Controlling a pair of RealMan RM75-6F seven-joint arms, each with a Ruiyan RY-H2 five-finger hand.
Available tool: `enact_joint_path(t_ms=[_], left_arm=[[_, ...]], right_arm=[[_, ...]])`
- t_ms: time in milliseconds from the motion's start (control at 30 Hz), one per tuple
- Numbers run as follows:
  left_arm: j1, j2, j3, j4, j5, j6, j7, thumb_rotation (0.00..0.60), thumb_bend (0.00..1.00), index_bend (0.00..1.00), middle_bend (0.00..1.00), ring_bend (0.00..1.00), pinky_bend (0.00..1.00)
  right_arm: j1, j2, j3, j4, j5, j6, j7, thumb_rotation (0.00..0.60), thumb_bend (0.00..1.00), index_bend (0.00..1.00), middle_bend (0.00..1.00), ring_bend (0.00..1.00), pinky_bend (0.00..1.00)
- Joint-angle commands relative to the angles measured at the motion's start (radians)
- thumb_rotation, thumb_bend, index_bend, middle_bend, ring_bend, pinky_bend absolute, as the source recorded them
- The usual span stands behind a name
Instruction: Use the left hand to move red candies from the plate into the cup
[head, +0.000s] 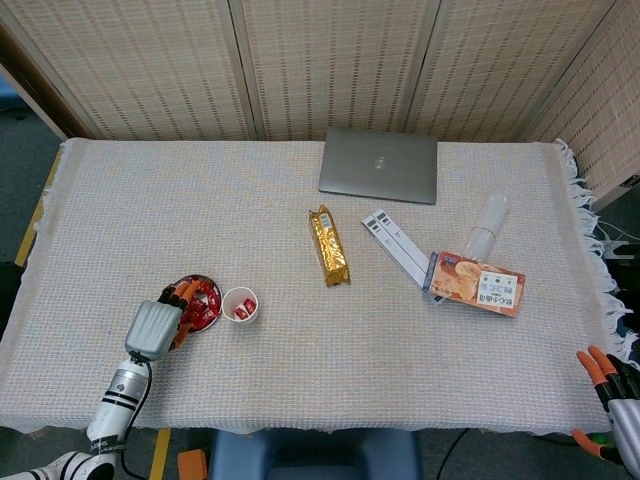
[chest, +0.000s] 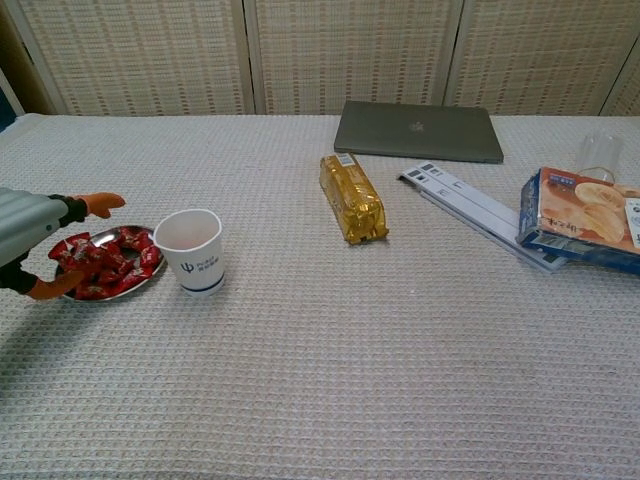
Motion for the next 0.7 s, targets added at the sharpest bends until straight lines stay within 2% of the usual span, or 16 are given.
enact_joint_path(t_ms=[33,200,333,700], left_arm=[[-0.009,-0.025,0.003,0.051,-0.024,-0.035,0.013,0.6,0.4,0.04,0.11,0.18,1.0],[-0.021,-0.056,0.004,0.096,-0.028,-0.051,0.032,0.6,0.39,0.05,0.11,0.19,1.0],[-0.03,-0.082,-0.003,0.135,-0.038,-0.062,0.046,0.6,0.39,0.11,0.13,0.25,1.0],[-0.043,-0.12,-0.008,0.207,-0.029,-0.067,0.032,0.6,0.4,0.31,0.34,0.47,1.0]], right_arm=[[-0.001,-0.001,0.001,0.0,0.001,0.001,0.0,0.6,0.04,0.0,0.0,0.0,0.1],[-0.001,-0.002,0.001,0.0,0.005,-0.002,-0.005,0.6,0.04,0.0,0.0,0.0,0.1],[-0.001,-0.002,0.001,-0.001,0.005,0.0,-0.005,0.6,0.04,0.0,0.0,0.0,0.1],[0.003,-0.004,0.003,-0.002,0.014,-0.011,-0.014,0.6,0.04,0.0,0.0,0.0,0.11]])
